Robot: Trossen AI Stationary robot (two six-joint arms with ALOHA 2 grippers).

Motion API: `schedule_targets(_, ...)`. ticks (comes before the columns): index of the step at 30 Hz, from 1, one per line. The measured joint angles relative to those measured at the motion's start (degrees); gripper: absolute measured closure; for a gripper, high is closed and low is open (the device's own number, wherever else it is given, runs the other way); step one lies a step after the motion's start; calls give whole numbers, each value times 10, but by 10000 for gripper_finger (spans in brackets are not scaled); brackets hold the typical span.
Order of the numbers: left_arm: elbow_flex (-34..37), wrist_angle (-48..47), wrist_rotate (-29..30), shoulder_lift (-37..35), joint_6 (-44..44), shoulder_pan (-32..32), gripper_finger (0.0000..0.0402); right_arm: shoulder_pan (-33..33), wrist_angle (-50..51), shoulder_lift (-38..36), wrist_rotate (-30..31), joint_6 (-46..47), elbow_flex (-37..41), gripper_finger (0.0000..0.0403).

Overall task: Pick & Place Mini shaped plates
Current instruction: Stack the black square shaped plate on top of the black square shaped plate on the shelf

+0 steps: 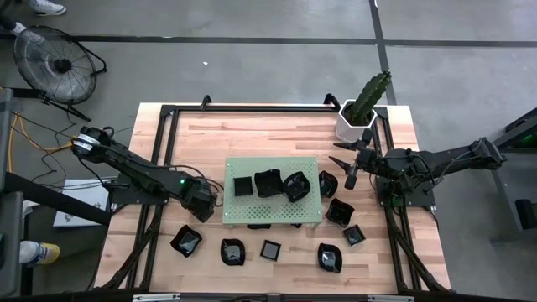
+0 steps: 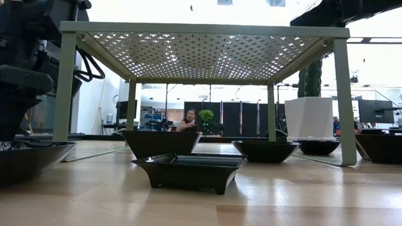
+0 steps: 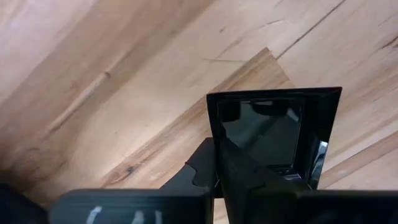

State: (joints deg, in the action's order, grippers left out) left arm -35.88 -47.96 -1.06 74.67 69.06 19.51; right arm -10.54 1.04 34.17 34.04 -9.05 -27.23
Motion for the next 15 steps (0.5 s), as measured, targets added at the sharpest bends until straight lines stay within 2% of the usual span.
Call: schedule_targets(15,1,-94,50,-114,-13,0,396,0,0,0,0,0,0,210)
